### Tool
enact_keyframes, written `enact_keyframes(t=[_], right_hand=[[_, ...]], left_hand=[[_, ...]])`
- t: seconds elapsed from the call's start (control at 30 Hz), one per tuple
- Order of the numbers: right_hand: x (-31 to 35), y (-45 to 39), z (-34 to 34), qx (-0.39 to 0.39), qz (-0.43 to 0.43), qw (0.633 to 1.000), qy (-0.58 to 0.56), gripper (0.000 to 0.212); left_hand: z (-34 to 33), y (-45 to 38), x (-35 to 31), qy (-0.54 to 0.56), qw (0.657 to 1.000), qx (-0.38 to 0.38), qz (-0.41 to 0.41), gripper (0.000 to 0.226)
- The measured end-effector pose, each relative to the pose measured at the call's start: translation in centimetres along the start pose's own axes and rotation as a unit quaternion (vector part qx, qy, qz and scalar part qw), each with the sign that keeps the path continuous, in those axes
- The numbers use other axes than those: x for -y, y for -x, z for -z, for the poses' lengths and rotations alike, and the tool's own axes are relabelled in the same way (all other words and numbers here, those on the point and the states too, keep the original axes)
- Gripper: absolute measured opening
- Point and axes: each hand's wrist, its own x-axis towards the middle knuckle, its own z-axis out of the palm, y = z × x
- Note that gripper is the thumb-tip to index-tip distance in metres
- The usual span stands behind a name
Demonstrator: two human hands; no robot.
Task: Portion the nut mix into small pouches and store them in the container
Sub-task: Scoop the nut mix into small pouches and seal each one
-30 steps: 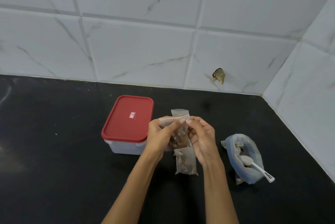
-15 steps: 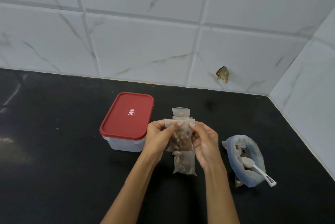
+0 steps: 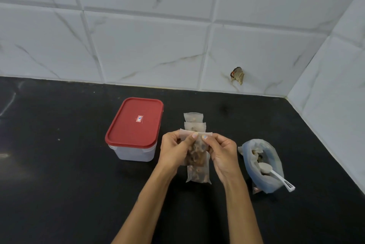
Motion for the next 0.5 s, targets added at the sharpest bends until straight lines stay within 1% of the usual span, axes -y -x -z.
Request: enact_keyframes(t=[0.07,0.2,0.33,0.4,0.5], right_hand=[[0.0,0.1,0.2,-0.001,0.016,1.000,0.024,0.009],[-0.2,0.3,0.9,-0.007,0.038,0.997,0.074,0.010],[-0.2,0.6,1.1,-0.017,0.061,0.994,0.091,0.007],[-0.2,0.8,1.0,-0.021,0.064,0.993,0.095,0.009],[-0.2,0.9,1.1,-0.026,0.065,0.992,0.102,0.011]], left_hand=[[0.2,-0.1,0.2,0.002,1.000,0.004,-0.001,0.009],[0.5,-0.2,0.6,0.002,1.000,0.017,-0.010,0.012],[1.0,-0.3,0.6,-0.003,0.999,0.043,-0.013,0.013],[1.4,-0.3,0.7,-0.013,0.998,0.053,-0.016,0.014],[1.6,-0.3,0.8,-0.025,0.999,0.033,-0.025,0.009]])
